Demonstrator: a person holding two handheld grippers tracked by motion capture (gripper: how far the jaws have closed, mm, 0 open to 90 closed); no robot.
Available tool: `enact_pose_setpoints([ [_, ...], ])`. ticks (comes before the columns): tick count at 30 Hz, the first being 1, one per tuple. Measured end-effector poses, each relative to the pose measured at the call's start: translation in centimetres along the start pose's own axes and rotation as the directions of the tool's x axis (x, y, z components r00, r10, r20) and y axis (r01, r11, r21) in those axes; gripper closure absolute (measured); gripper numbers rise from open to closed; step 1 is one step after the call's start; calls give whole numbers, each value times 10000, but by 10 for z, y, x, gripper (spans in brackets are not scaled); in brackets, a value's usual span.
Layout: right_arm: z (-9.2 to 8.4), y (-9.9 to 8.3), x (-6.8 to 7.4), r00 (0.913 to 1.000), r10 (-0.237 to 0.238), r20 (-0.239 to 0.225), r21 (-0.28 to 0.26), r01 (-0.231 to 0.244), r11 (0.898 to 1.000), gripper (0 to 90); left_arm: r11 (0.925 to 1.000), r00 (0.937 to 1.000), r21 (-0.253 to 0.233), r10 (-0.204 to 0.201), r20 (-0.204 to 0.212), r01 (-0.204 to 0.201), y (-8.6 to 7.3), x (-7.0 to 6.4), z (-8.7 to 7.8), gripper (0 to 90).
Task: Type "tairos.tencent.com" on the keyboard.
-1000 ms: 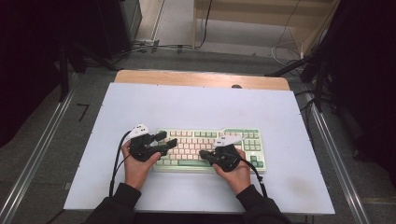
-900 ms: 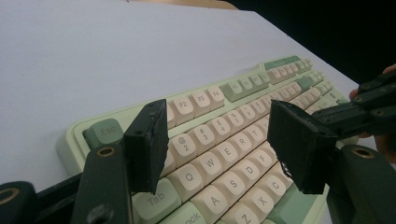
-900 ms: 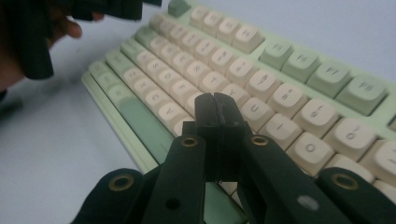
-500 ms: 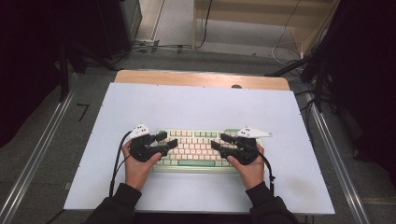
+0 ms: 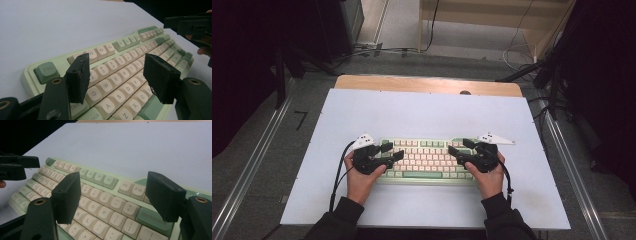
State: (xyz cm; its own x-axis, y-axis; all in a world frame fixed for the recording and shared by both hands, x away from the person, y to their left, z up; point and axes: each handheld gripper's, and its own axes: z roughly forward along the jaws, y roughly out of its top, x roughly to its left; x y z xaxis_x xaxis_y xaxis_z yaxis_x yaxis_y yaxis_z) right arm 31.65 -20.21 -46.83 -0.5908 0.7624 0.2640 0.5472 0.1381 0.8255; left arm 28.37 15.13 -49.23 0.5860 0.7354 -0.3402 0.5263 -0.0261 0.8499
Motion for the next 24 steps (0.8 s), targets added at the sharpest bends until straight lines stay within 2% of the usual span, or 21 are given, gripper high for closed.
enact_pose_setpoints([
  [10, 1, -1, -1, 10000, 17, 45, 153, -17, 9999, 283, 10000, 9999, -51, 10, 110, -9, 0, -2, 0, 395],
  [18, 2, -2, 0, 10000, -4, 58, 203, 3, 9998, 288, 9997, 9994, 216, 140, 303, -147, -1, -7, 3, 421],
  [20, 1, -2, 0, 10000, -10, 41, 188, 9, 9998, 290, 9987, 9987, 384, 331, 393, -346, -2, -10, 3, 483],
  [24, 2, -2, 1, 10000, -4, 34, 189, 3, 9998, 296, 9945, 9927, 711, 704, 981, -775, -2, -15, 3, 839],
])
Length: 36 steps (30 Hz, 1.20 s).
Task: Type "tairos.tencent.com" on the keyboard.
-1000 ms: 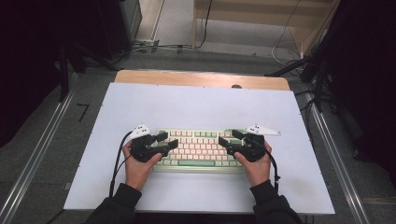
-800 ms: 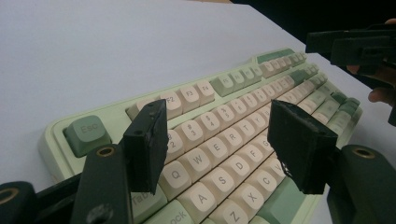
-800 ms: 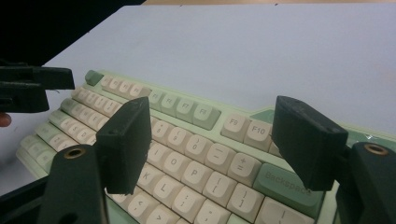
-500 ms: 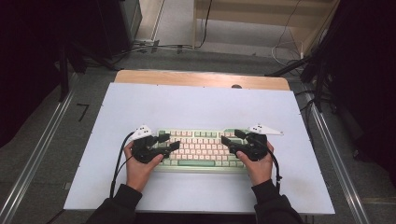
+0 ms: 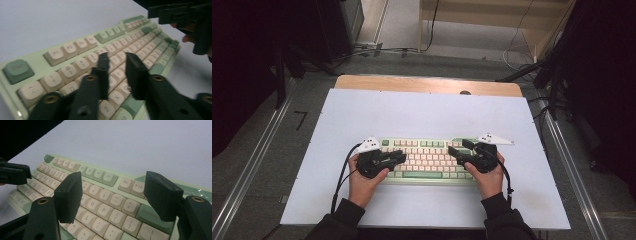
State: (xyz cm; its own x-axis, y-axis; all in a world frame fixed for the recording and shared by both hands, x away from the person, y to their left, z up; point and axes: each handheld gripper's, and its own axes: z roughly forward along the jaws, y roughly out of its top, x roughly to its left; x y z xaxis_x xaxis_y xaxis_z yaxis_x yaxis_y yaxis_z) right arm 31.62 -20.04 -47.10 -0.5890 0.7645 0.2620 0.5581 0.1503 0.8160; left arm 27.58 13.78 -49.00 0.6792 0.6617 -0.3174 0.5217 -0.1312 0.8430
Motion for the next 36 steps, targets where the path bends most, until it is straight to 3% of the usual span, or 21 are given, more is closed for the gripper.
enact_pose_setpoints([
  [1, 1, 0, 0, 10000, -57, -10, 53, 57, 10000, 297, 9999, 9999, 116, 66, 101, -67, 0, -2, 2, 893],
  [3, 1, -1, 1, 10000, -68, -46, 74, 69, 9999, 301, 9984, 9993, 472, 286, 244, -298, -1, -4, 6, 900],
  [12, 2, -1, 3, 9999, -75, -110, 78, 76, 9999, 309, 9837, 9928, 1347, 1195, 17, -1187, -5, -16, 20, 900],
  [22, 1, -1, 3, 9999, -61, -122, 115, 63, 9999, 313, 9809, 9919, 1505, 1266, -108, -1235, -5, -16, 22, 900],
  [25, 1, -1, 3, 9998, -98, -152, 104, 99, 9999, 315, 9719, 9876, 1848, 1539, -301, -1458, -4, -18, 24, 900],
  [27, 1, -1, 3, 9999, -86, -146, 100, 87, 9999, 316, 9742, 9876, 1688, 1553, -213, -1496, -2, -18, 23, 900],
  [31, 1, -1, 3, 9998, -97, -160, 85, 99, 9999, 316, 9915, 9954, 875, 958, 57, -959, 2, -14, 16, 842],
  [36, 1, -2, 3, 9998, -99, -150, 94, 101, 9999, 316, 9991, 9987, 3, 417, -308, -417, 5, -6, 8, 649],
])
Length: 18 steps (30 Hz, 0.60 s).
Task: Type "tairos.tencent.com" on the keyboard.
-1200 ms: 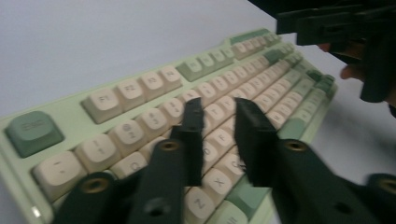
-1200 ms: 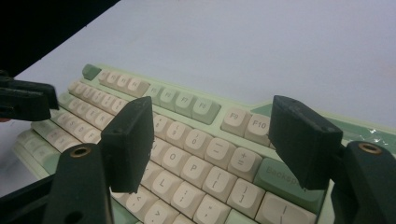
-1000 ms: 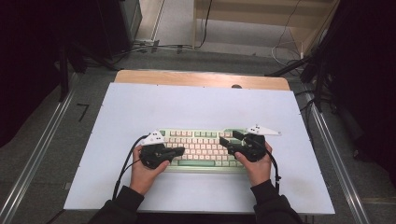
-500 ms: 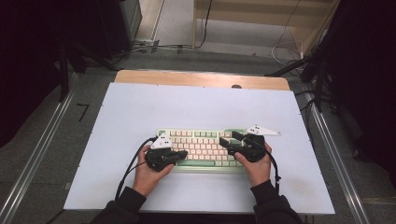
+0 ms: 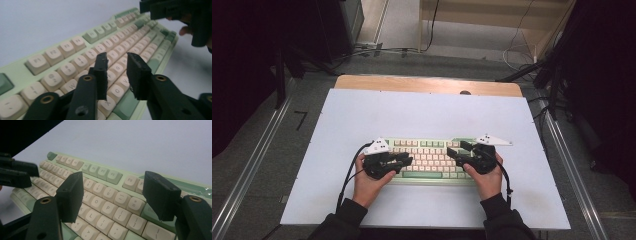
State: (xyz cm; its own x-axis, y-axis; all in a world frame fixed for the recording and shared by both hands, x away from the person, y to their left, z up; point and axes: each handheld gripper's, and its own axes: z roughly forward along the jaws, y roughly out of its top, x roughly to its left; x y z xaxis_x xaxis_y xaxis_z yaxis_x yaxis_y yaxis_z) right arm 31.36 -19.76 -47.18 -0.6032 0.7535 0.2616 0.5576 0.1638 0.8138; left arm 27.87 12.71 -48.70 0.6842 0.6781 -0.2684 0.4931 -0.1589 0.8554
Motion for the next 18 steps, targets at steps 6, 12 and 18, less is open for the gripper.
enact_pose_setpoints([
  [6, 0, -1, 1, 10000, -9, 9, 3, 9, 10000, 316, 9983, 9975, -444, -405, -573, 380, 1, 8, -2, 468],
  [12, -2, -3, 0, 10000, 22, 62, 1, -22, 10000, 316, 9974, 9958, -506, -550, -728, 514, 1, 11, 1, 389],
  [18, -5, -4, -1, 9998, 71, 161, -2, -71, 10000, 316, 9963, 9940, -601, -658, -871, 607, 2, 15, 2, 378],
])
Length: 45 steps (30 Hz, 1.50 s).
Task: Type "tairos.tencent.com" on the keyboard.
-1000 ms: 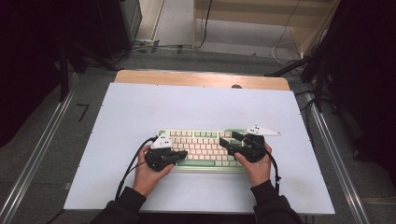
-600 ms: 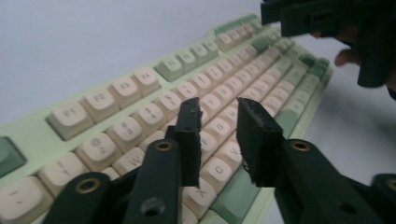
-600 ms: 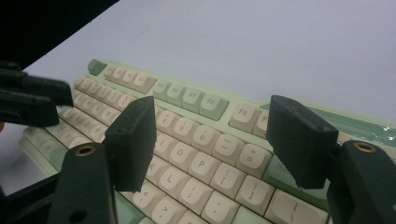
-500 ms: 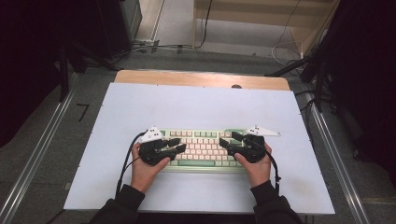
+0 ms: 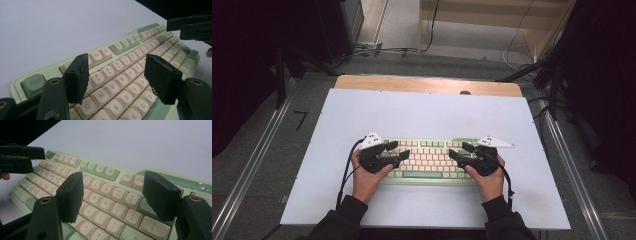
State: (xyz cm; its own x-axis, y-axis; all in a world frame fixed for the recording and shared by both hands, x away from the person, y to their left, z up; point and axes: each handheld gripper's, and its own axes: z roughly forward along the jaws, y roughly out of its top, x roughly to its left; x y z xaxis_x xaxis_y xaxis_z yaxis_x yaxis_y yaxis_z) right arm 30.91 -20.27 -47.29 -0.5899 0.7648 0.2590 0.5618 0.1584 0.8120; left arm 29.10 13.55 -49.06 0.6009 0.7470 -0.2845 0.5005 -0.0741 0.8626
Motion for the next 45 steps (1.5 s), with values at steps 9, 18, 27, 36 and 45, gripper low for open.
enact_pose_setpoints([
  [9, -3, -2, -1, 10000, 46, 73, -9, -45, 10000, 316, 9998, 9998, 184, 36, -197, -32, -1, 3, 4, 424],
  [18, -4, -4, -1, 9999, 59, 109, 20, -59, 10000, 317, 9943, 9983, 905, 556, 147, -567, 2, -2, 9, 900],
  [27, -5, -5, -1, 9999, 0, 146, 35, -1, 10000, 318, 9887, 9964, 1270, 823, -193, -792, 1, -4, 15, 900],
  [36, -4, -5, 0, 9999, -5, 136, 65, 5, 10000, 318, 9871, 9966, 1398, 812, -163, -782, 0, -5, 16, 900],
  [45, -4, -5, 0, 9999, -23, 133, 64, 22, 10000, 318, 9862, 9956, 1372, 934, 31, -929, 3, -9, 14, 887],
])
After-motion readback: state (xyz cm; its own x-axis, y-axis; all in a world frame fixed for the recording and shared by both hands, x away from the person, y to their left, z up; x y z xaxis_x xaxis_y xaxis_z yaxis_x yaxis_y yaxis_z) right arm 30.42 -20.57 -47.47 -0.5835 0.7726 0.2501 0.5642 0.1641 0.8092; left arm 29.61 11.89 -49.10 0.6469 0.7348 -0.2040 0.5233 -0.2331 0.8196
